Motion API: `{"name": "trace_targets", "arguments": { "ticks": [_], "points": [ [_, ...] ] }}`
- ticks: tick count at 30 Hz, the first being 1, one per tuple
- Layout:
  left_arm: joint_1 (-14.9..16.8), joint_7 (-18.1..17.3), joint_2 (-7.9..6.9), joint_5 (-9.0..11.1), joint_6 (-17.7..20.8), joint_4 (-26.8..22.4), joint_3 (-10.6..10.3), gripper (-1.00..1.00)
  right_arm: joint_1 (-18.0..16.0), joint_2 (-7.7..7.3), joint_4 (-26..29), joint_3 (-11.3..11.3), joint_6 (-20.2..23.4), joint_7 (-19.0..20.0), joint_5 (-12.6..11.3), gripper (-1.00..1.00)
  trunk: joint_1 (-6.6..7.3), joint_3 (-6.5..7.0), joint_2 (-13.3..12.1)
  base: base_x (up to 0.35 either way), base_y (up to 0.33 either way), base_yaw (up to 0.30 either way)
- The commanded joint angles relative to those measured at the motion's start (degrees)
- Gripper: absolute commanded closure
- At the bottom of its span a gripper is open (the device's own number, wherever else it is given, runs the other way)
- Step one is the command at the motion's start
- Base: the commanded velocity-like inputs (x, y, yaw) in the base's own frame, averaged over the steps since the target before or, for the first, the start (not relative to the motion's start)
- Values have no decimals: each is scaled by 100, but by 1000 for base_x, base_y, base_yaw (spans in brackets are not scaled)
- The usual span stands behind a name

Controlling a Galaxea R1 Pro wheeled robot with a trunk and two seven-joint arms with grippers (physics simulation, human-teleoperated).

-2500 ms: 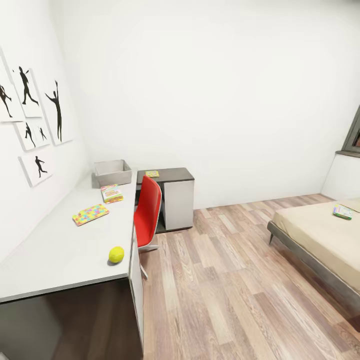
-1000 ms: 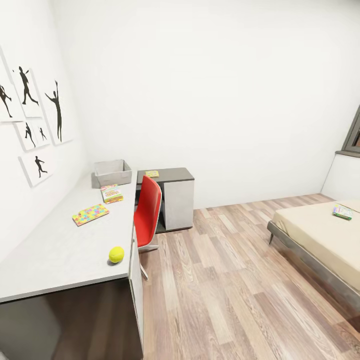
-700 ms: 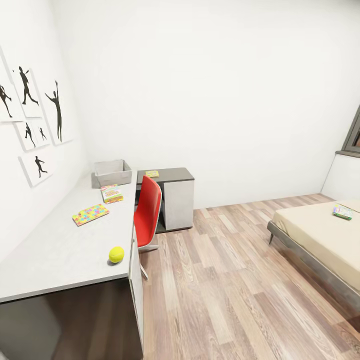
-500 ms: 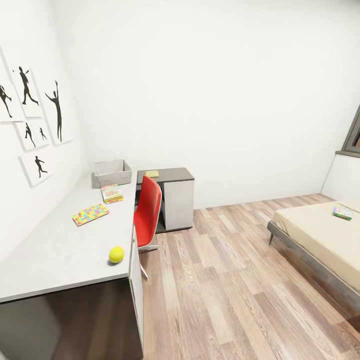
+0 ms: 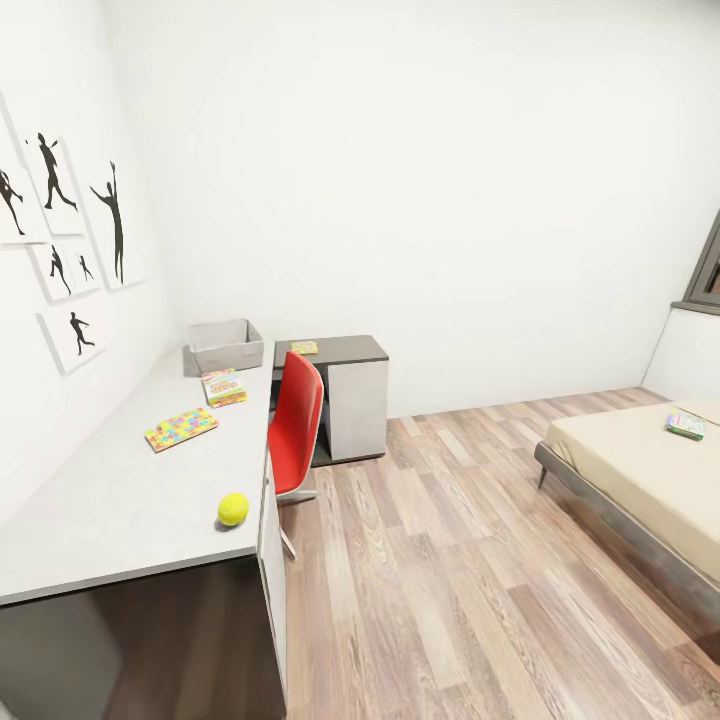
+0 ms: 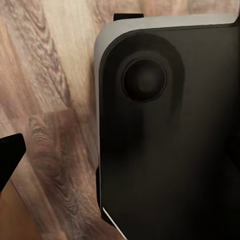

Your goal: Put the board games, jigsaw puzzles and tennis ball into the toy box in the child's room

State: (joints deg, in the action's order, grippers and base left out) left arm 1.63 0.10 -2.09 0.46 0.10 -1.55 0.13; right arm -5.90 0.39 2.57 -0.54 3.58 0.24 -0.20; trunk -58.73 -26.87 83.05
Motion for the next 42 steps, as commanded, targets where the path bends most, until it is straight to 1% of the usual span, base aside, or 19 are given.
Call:
{"name": "trace_targets", "arguments": {
  "ticks": [1, 14, 16, 17, 19, 22, 24, 27, 29, 30, 31, 33, 34, 35, 36, 38, 39, 41, 42],
  "points": [
    [34, 2, -2, 7, 4, -4, 1, -100, -16, 3, 19, -5, 70, 2, -3, -100, 0, -6, 3, 0, 0, 0],
    [413, 16, -16, 163, 132, -11, 56, -100, -292, 20, 155, -7, 216, 2, -5, -100, 0, -6, 3, 0, 0, 0],
    [562, 19, -35, 203, 237, -11, 63, -100, -444, 24, 175, -7, 236, 2, -1, -100, 0, -6, 3, 0, 0, 0],
    [562, 19, -35, 203, 237, -11, 63, -100, -444, 24, 175, -7, 236, 2, -1, -100, 0, -6, 3, 0, 0, 0],
    [740, 19, -61, 231, 365, -12, 70, -100, -656, 30, 187, -7, 286, 2, 5, -100, 0, -6, 3, 0, 0, 0],
    [844, 17, -71, 240, 435, -14, 73, -100, -779, 34, 191, -7, 336, 0, 8, -100, 0, -6, 3, 0, 0, 0],
    [1084, 5, -87, 254, 577, -13, 74, -100, -1053, 46, 197, -7, 491, -2, 16, -100, 0, -6, 3, 0, 0, 0],
    [1219, 0, -93, 259, 651, -13, 76, -100, -1202, 59, 200, -7, 595, -3, 18, -100, 0, -6, 3, 0, 0, 0],
    [1509, -7, -100, 271, 800, -13, 78, -100, -1521, 85, 203, -7, 845, -4, 17, -100, 0, -6, 3, 0, 0, 0],
    [1509, -7, -100, 271, 800, -13, 78, -100, -1521, 85, 203, -7, 845, -4, 17, -100, 0, -6, 3, 0, 0, 0],
    [1661, -11, -94, 276, 882, -13, 79, -100, -1689, 97, 204, -7, 985, -5, 13, -100, 0, -6, 3, 0, 0, 0],
    [1979, -17, -73, 284, 1062, -14, 81, -100, -2029, 115, 206, -9, 1274, -2, 1, -100, 0, -6, 3, 0, 0, 0],
    [1979, -17, -73, 284, 1062, -14, 81, -100, -2029, 115, 206, -9, 1274, -2, 1, -100, 0, -6, 3, 0, 0, 0],
    [2142, -19, -59, 286, 1160, -16, 81, -100, -2190, 124, 206, -10, 1410, -3, -4, -100, 0, -6, 3, 0, 0, 0],
    [2142, -19, -59, 286, 1160, -16, 81, -100, -2190, 124, 206, -10, 1410, -3, -4, -100, 0, -6, 3, 0, 0, 0],
    [2466, -27, -14, 290, 1362, -18, 82, -100, -2495, 148, 214, -12, 1631, -5, -14, -100, 0, -6, 3, 0, 0, 0],
    [2466, -27, -14, 290, 1362, -18, 82, -100, -2495, 148, 214, -12, 1631, -5, -14, -100, 0, -6, 3, 0, 0, 0],
    [2760, -38, 58, 292, 1536, -19, 83, -100, -2772, 179, 234, -14, 1780, -9, -22, -100, 0, -6, 3, 0, 0, 0],
    [2760, -38, 58, 292, 1536, -19, 83, -100, -2772, 179, 234, -14, 1780, -9, -22, -100, 0, -6, 3, 0, 0, 0]
  ]
}}
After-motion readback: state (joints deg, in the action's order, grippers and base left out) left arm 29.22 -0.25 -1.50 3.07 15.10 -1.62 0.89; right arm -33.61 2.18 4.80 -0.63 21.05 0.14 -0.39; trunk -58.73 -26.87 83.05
